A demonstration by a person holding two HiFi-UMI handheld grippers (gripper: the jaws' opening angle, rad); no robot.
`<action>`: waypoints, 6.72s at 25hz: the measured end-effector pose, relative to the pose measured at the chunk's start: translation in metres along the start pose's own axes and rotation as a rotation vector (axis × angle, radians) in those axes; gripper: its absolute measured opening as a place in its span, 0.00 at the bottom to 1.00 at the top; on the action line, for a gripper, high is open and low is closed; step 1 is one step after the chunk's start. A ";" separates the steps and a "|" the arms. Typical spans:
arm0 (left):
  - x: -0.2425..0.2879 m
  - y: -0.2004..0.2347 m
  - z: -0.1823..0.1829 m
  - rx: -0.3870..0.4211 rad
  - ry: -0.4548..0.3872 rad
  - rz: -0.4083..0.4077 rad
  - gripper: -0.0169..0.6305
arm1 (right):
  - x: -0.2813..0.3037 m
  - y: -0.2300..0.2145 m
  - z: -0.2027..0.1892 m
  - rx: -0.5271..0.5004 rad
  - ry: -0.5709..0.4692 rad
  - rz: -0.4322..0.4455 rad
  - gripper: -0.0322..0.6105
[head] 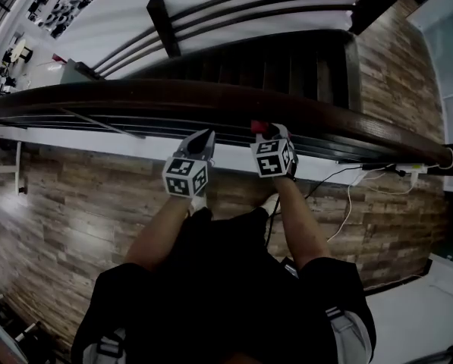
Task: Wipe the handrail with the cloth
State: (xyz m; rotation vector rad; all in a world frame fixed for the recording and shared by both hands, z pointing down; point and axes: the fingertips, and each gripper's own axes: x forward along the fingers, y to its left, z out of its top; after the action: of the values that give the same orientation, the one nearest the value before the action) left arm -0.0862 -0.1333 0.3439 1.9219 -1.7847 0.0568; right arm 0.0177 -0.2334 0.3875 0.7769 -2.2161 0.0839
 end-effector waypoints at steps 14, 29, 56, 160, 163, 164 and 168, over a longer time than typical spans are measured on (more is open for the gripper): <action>-0.033 0.052 -0.001 -0.048 -0.013 0.053 0.02 | 0.016 0.056 0.034 -0.057 -0.012 0.034 0.12; -0.045 0.081 0.002 -0.087 -0.045 0.158 0.02 | 0.030 0.098 0.049 -0.163 0.004 0.138 0.12; -0.084 0.151 0.003 -0.210 -0.109 0.310 0.02 | 0.055 0.172 0.081 -0.413 0.028 0.219 0.12; -0.141 0.176 0.019 -0.054 -0.063 0.042 0.02 | -0.042 0.278 0.124 0.051 -0.299 0.305 0.12; -0.115 0.106 0.012 -0.021 -0.054 -0.034 0.02 | -0.079 0.226 0.082 0.103 -0.304 0.241 0.12; -0.107 0.082 0.012 -0.012 -0.057 -0.060 0.02 | -0.093 0.209 0.069 0.119 -0.306 0.218 0.12; -0.086 0.001 0.006 -0.007 -0.088 -0.138 0.02 | -0.139 0.153 0.018 0.169 -0.308 0.150 0.12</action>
State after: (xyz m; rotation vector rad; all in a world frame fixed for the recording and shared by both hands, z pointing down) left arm -0.1006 -0.0563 0.3075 2.0662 -1.6995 -0.0841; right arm -0.0072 -0.0440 0.3061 0.7541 -2.5849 0.2421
